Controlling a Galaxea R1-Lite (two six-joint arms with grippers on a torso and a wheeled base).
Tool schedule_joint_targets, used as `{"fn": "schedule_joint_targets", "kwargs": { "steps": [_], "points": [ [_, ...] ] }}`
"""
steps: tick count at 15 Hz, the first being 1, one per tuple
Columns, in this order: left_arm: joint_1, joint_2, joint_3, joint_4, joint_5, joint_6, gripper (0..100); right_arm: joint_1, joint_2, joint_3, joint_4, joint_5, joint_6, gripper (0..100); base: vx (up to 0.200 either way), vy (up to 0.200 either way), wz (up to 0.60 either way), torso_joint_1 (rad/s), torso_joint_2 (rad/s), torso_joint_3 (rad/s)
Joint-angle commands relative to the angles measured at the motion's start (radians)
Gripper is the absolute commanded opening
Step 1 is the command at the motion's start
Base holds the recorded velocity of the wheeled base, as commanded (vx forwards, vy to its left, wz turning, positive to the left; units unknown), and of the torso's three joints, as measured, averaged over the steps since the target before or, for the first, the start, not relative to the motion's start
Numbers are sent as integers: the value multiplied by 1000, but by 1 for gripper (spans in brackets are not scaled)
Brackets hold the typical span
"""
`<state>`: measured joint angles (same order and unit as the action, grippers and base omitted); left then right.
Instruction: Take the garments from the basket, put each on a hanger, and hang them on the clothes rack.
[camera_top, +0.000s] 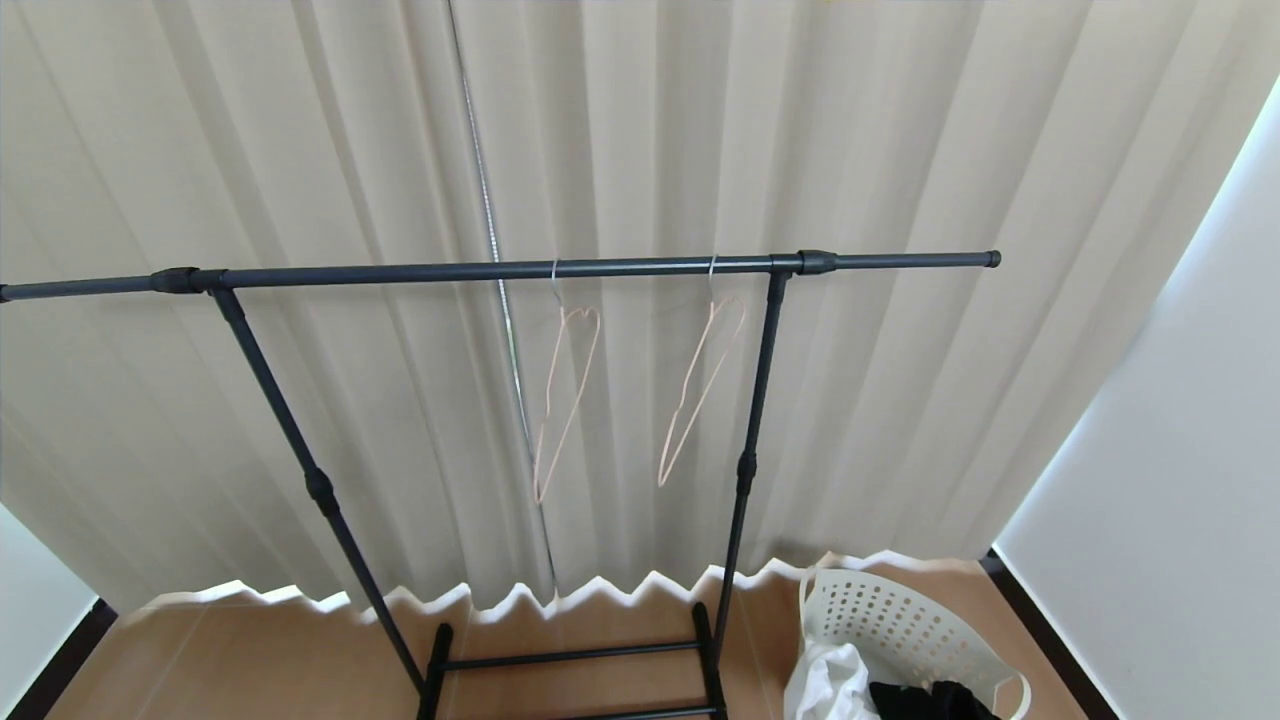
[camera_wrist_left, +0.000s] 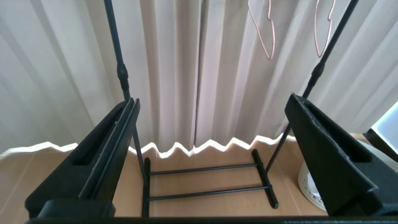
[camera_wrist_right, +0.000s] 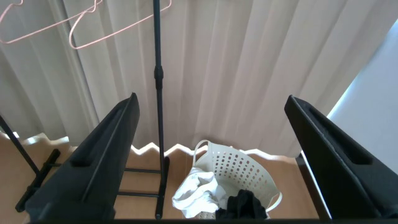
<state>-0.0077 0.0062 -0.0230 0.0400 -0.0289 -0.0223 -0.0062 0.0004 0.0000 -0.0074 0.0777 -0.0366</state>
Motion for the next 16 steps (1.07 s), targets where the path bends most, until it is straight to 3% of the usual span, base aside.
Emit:
{"fn": "schedule_joint_targets", "kwargs": {
  "steps": [1, 11, 16],
  "points": [
    [0, 0, 0, 0, 0, 1, 100, 0, 0, 0, 0, 1, 0, 100, 0, 0, 0, 0, 0, 0],
    [0, 1, 0, 0, 0, -1, 100, 0, 0, 0, 0, -1, 9, 100, 0, 0, 0, -6, 8, 6],
    [0, 1, -2, 0, -2, -1, 100, 0, 0, 0, 0, -1, 9, 100, 0, 0, 0, -138, 332, 170]
  ]
}}
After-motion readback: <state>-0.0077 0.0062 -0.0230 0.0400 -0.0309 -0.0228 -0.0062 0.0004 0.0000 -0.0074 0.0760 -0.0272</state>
